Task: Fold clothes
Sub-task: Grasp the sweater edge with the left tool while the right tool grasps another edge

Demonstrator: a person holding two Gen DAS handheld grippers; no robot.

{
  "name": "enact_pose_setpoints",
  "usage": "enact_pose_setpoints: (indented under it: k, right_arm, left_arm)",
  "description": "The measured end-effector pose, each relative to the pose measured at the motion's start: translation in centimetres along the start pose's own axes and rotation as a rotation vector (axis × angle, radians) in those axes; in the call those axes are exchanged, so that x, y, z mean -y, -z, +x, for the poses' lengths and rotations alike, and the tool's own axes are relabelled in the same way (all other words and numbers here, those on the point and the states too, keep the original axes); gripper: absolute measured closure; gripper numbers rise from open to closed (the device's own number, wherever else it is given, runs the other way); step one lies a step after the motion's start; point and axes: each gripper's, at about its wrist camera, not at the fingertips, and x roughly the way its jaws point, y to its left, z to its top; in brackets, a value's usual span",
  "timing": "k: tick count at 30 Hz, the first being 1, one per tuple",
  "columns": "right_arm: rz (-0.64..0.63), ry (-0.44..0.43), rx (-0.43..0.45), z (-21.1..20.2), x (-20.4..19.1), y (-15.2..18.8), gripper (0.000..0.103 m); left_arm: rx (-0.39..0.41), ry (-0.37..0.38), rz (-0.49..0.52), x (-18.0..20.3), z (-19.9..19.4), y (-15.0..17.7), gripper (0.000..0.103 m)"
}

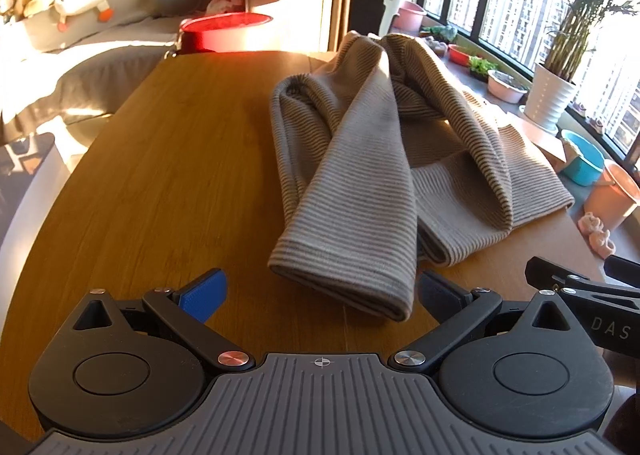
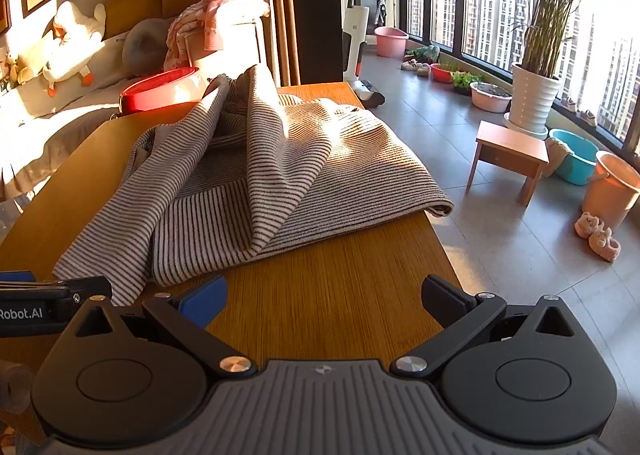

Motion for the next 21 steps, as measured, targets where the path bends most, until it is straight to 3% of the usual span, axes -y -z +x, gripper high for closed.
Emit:
enact_pose_setpoints:
  k: [5,11,14,17,21]
  right_arm:
    - [0.086,-0.059,0.014,2.4,2.5,-3.2,0.000]
    - [-0.041,-0.085,0.046,8.0,1.1,-7.7,0.000]
    - [-0.082,-0.111,0.002,11.9,-0.1,-9.3,0.000]
    - [-0.071,-0.141,-0.054,14.7,-0.9,-9.4,0.000]
    - [-0.111,-0.179,-0.061,13.1,-2.5,-7.9,0.000]
  left_arm:
    - [-0.007,0.053,0.045,0.5,3.0,-2.0,0.000]
    - [-0.015,0.117,0.100,1.2,6.5,-4.3,0.000]
    - [-0.019,0.149,0.127,1.5,8.3,-5.5,0.000]
    - [-0.006,0.188,0.138,0.7,8.6,-5.2,0.000]
    - [0.018,0.235,0.179,-0.3,8.4,-4.6,0.000]
